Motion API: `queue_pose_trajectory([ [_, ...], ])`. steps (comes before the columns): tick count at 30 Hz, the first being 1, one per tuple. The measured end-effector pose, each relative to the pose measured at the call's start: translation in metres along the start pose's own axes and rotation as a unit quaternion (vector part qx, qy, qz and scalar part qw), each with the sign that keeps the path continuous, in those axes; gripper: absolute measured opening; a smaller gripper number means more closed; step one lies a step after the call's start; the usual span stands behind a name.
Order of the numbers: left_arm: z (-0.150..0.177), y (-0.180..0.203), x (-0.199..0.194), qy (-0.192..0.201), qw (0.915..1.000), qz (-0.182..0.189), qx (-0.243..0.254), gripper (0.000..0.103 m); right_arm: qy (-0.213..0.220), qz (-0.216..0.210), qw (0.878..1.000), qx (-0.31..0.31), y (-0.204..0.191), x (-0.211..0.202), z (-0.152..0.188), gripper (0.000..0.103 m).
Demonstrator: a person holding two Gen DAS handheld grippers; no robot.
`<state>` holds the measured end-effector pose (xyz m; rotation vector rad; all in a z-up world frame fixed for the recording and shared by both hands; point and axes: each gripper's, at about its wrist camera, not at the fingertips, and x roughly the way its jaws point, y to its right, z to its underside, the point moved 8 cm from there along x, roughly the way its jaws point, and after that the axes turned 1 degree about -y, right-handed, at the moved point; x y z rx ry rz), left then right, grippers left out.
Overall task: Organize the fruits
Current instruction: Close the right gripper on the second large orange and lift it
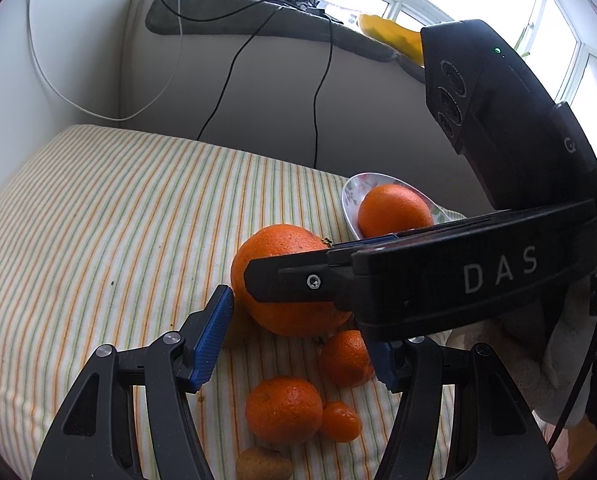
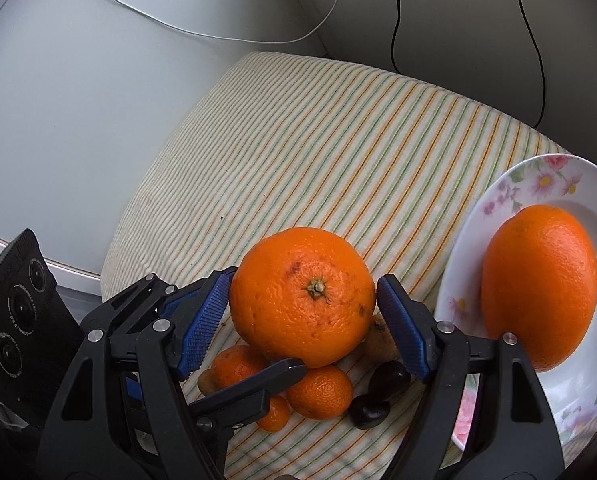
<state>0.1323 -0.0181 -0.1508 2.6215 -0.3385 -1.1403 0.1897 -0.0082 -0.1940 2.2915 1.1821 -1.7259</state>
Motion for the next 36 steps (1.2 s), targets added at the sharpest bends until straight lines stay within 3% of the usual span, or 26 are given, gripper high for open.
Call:
queue_pose_trajectory([
  [17, -0.001, 0.008, -0.007, 0.013, 0.9998, -0.006, 0.011, 0.059, 0.022, -0.025, 0.999, 0.031, 0.011, -0.009, 0.007, 0.076],
  [36, -0.008, 0.049, -0.025, 0.039, 0.9977, 0.008, 0.055, 0.058, 0.073, -0.042, 0.995, 0.056, 0.035, -0.067, 0.032, 0.076],
])
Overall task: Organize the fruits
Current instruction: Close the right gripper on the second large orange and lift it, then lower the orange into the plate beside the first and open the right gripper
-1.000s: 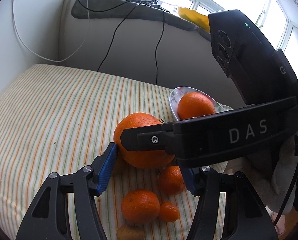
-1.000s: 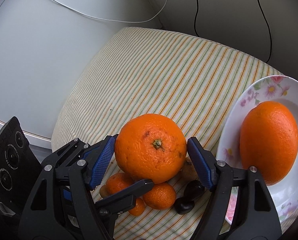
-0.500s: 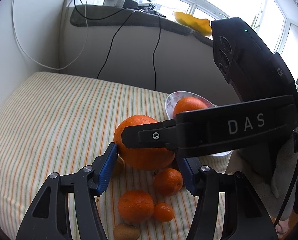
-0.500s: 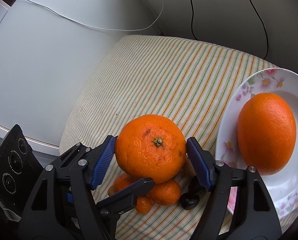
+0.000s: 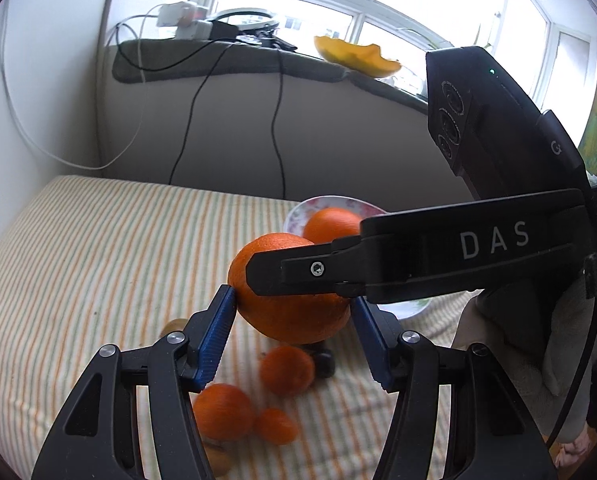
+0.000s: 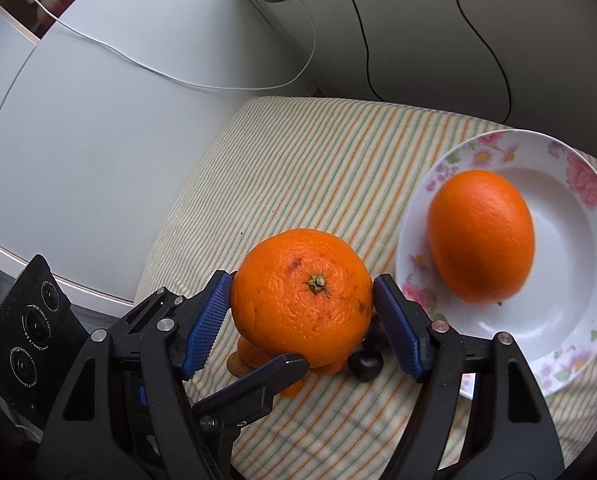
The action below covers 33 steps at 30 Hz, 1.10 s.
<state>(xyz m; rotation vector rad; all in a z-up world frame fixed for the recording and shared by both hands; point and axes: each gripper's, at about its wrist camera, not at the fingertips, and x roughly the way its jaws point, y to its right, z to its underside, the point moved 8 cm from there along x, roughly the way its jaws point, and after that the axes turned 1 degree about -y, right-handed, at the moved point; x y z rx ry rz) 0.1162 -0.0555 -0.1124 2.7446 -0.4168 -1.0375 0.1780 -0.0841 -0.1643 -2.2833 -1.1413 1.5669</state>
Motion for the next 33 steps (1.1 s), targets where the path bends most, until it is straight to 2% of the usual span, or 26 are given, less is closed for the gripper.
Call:
queue_pose_trajectory([
  [19, -0.006, 0.07, 0.026, -0.015, 0.9974, 0.055, 0.044, 0.059, 0.04, 0.024, 0.998, 0.05, 0.055, -0.072, 0.03, 0.076],
  [24, -0.01, 0.088, 0.039, -0.023, 0.9958, 0.069, 0.056, 0.059, 0.049, 0.035, 0.996, 0.063, 0.081, -0.094, 0.041, 0.076],
  [33, -0.013, 0.112, 0.061, -0.037, 0.9937, 0.081, 0.068, 0.059, 0.062, 0.05, 0.994, 0.081, 0.101, -0.099, 0.031, 0.076],
])
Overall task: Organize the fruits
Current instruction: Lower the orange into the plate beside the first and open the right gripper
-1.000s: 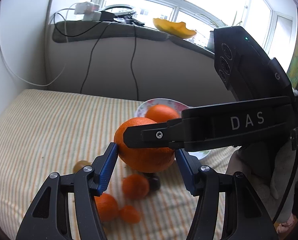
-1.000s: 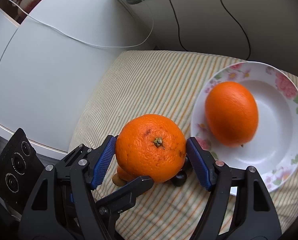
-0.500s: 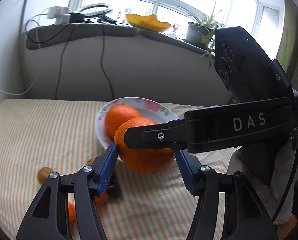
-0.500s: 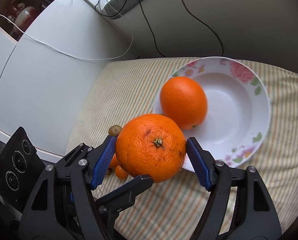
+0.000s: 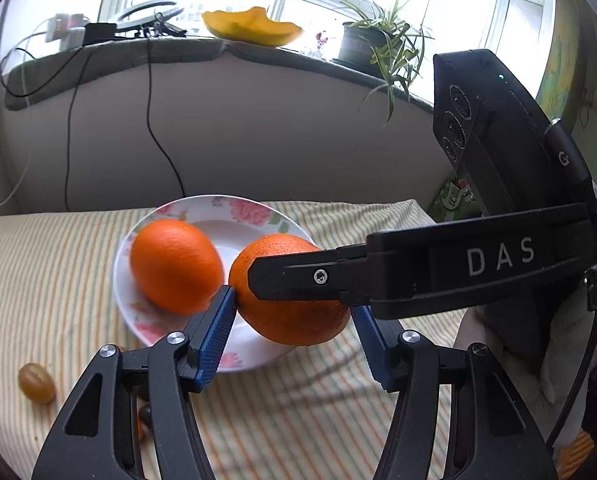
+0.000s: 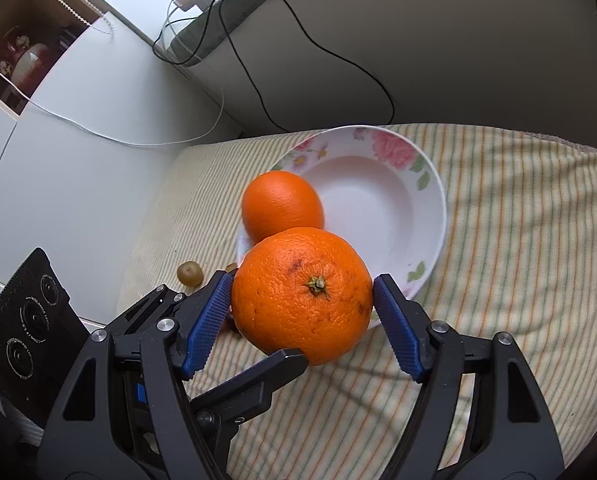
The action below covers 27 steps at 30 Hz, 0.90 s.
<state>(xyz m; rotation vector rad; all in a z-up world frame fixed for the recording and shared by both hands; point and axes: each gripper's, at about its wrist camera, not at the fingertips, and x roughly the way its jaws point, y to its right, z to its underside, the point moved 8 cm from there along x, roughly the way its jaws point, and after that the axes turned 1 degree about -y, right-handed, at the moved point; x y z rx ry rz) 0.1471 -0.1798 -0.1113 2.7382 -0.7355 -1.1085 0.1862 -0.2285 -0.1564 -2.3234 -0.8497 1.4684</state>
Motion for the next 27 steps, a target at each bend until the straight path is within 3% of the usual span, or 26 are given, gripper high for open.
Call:
queue_pose_trajectory([
  [22, -0.016, -0.003, 0.031, -0.008, 0.9997, -0.017, 0.019, 0.059, 0.003, 0.023, 1.0, 0.002, 0.024, 0.01, -0.022, 0.076],
  [27, -0.017, -0.009, 0.028, -0.007, 0.9993, -0.029, 0.021, 0.068, 0.012, 0.035, 0.999, -0.004, 0.023, 0.011, -0.024, 0.077],
])
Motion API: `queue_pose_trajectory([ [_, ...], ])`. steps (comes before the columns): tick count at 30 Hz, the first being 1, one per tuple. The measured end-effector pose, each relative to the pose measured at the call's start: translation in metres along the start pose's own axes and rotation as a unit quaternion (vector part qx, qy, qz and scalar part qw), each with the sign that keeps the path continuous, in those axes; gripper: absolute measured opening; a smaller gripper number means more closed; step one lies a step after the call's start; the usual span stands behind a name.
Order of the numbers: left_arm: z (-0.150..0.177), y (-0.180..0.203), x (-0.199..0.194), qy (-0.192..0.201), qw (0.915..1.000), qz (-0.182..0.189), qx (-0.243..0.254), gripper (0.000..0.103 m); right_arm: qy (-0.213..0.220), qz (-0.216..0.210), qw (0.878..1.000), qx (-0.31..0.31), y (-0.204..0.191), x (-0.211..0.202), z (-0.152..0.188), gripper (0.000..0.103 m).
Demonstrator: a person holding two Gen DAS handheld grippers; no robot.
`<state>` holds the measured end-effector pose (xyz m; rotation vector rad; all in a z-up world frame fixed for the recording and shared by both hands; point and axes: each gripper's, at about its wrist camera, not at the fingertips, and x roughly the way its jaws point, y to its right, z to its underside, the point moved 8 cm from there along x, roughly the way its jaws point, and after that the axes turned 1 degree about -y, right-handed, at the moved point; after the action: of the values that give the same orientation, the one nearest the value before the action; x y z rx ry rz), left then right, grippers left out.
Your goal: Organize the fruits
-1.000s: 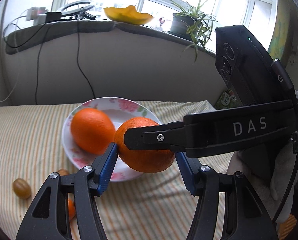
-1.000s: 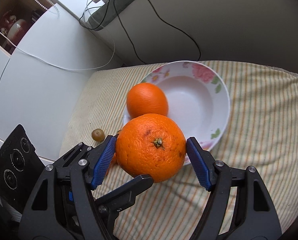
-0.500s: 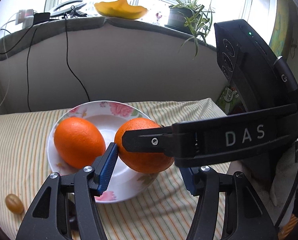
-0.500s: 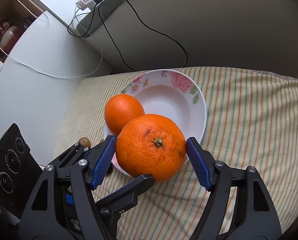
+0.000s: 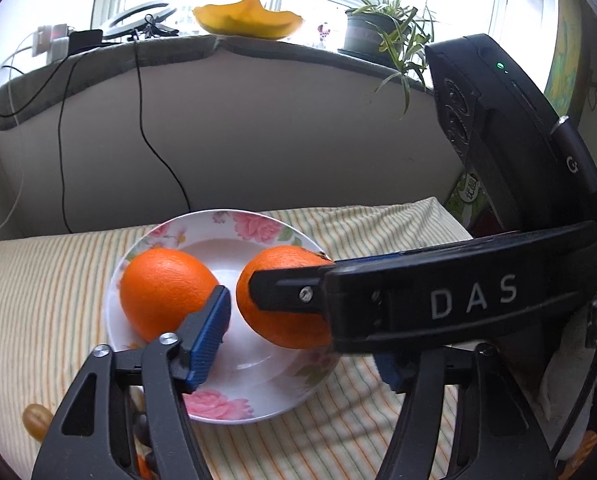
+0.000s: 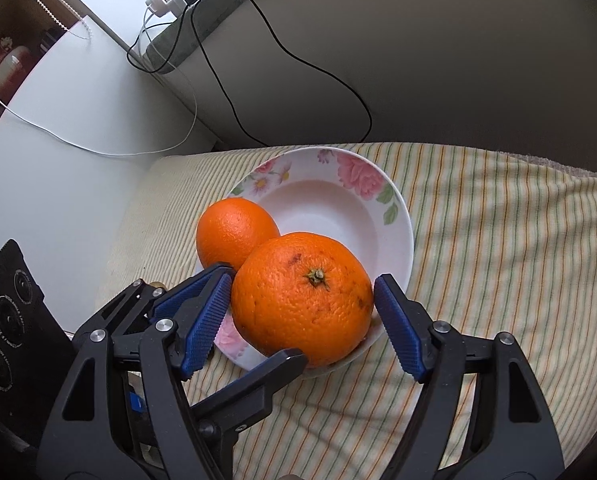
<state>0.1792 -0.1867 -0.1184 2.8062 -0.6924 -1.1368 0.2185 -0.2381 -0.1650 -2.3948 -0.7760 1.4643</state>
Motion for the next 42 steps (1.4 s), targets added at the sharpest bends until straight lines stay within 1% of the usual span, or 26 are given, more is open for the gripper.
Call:
queue_pose_trajectory([
  [4, 0.001, -0.006, -0.004, 0.001, 1.0, -0.002, -0.004, 0.068, 0.021, 0.0, 1.0, 0.01, 0.003, -0.009, -0.007, 0.079],
  [6, 0.002, -0.008, -0.008, 0.002, 1.0, 0.0, -0.007, 0.068, 0.031, 0.001, 0.999, 0.015, 0.007, -0.015, -0.01, 0.081],
  [9, 0.004, -0.009, -0.013, 0.004, 0.9999, 0.004, -0.011, 0.068, 0.042, -0.002, 0.999, 0.02, 0.01, -0.023, -0.011, 0.081],
  [14, 0.011, -0.008, -0.026, 0.007, 1.0, 0.005, -0.004, 0.068, 0.066, -0.014, 0.997, 0.031, 0.009, -0.038, -0.005, 0.082],
  [19, 0.014, -0.015, -0.039, 0.014, 0.9998, 0.003, -0.014, 0.068, 0.085, -0.006, 0.996, 0.024, 0.007, -0.049, 0.003, 0.082],
  [23, 0.017, -0.023, -0.052, 0.025, 0.9994, -0.001, -0.022, 0.068, 0.091, -0.002, 0.996, 0.01, -0.002, -0.055, 0.011, 0.082],
  [27, 0.022, -0.035, -0.067, 0.032, 0.999, -0.008, -0.031, 0.068, 0.104, 0.002, 0.994, -0.018, -0.018, -0.059, 0.022, 0.082],
  [30, 0.029, -0.05, -0.082, 0.038, 0.9982, -0.018, -0.043, 0.068, 0.119, 0.003, 0.992, -0.046, -0.035, -0.062, 0.031, 0.082],
  [32, 0.035, -0.062, -0.091, 0.04, 0.9974, -0.026, -0.054, 0.068, 0.134, -0.004, 0.989, -0.062, -0.046, -0.065, 0.038, 0.082],
  [36, 0.052, -0.09, -0.111, 0.041, 0.9945, -0.049, -0.083, 0.068, 0.147, -0.021, 0.986, -0.076, -0.064, -0.064, 0.052, 0.082],
  [38, 0.062, -0.102, -0.12, 0.041, 0.9926, -0.06, -0.098, 0.066, 0.15, -0.022, 0.985, -0.085, -0.072, -0.06, 0.059, 0.082],
  [41, 0.084, -0.119, -0.131, 0.032, 0.9898, -0.071, -0.12, 0.064, 0.143, -0.008, 0.984, -0.108, -0.082, -0.052, 0.069, 0.082],
  [42, 0.09, -0.124, -0.133, 0.028, 0.9889, -0.073, -0.126, 0.063, 0.135, 0.001, 0.984, -0.118, -0.086, -0.046, 0.074, 0.082],
])
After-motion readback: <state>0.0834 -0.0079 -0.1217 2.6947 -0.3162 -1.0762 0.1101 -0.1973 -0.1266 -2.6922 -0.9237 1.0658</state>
